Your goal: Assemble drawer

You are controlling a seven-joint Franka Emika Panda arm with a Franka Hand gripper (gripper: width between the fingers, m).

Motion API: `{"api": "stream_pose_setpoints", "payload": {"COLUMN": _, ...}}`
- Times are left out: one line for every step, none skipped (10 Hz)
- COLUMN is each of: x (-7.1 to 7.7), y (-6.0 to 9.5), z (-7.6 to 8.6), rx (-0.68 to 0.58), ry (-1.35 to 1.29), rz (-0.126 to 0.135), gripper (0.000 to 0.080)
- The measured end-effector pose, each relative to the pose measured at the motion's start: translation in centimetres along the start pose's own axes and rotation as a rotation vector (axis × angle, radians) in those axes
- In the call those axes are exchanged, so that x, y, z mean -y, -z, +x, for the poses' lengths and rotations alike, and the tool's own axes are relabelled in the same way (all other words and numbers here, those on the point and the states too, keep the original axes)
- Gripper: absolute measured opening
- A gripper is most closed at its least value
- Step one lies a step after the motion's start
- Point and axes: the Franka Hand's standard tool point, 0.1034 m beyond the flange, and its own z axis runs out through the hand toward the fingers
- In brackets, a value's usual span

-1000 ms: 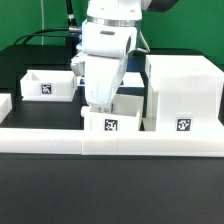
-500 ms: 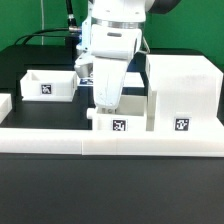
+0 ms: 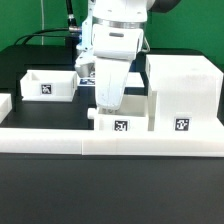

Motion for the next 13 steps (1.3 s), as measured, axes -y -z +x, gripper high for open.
{"api": "stream_pose_setpoints", "payload": {"x": 0.05, "y": -0.03, "z": 0.04, "rx": 0.0, "ry": 0.001, "rz": 0.002, "gripper": 0.0042}}
{"api": "stream_pose_setpoints", "payload": {"x": 0.04, "y": -0.04, "z": -0.05, "rx": 0.0, "ry": -0.001, "rz": 0.002, "gripper": 0.0042}}
{"api": "stream_pose_setpoints", "payload": {"x": 0.04, "y": -0.05, "z": -0.09, "rx": 0.0, "ry": -0.002, "rz": 0.003, "gripper": 0.0042}}
{"api": "stream_pose_setpoints", "payload": {"x": 0.04, "y": -0.05, "z": -0.11, "rx": 0.0, "ry": -0.002, "rz": 0.003, "gripper": 0.0042}}
{"api": "stream_pose_setpoints", "payload": {"x": 0.07, "y": -0.08, "z": -0.07, "rx": 0.0, "ry": 0.007, "rz": 0.003, "gripper": 0.0042}}
{"api": "stream_pose_setpoints", "payload": {"x": 0.03, "y": -0.04, "z": 0.13, "rx": 0.003, "ry": 0.031, "rz": 0.004, "gripper": 0.0042}}
{"api": "stream_pose_setpoints", "payload": {"x": -0.11, "y": 0.05, "z": 0.12, "rx": 0.017, "ry": 0.062, "rz": 0.008, "gripper": 0.0042}}
{"api": "stream_pose_setpoints", "payload": {"x": -0.38, "y": 0.25, "z": 0.11, "rx": 0.03, "ry": 0.097, "rz": 0.015, "gripper": 0.0042}}
{"api": "stream_pose_setpoints", "payload": {"x": -0.55, "y": 0.36, "z": 0.1, "rx": 0.036, "ry": 0.112, "rz": 0.017, "gripper": 0.0042}}
{"api": "stream_pose_setpoints", "payload": {"x": -0.54, "y": 0.36, "z": 0.06, "rx": 0.037, "ry": 0.113, "rz": 0.018, "gripper": 0.0042}}
{"api": "stream_pose_setpoints", "payload": {"x": -0.47, "y": 0.31, "z": -0.02, "rx": 0.037, "ry": 0.11, "rz": 0.02, "gripper": 0.0042}}
{"api": "stream_pose_setpoints", "payload": {"x": -0.47, "y": 0.31, "z": -0.03, "rx": 0.037, "ry": 0.11, "rz": 0.02, "gripper": 0.0042}}
{"api": "stream_pose_setpoints", "payload": {"x": -0.46, "y": 0.29, "z": 0.04, "rx": 0.037, "ry": 0.101, "rz": 0.02, "gripper": 0.0042}}
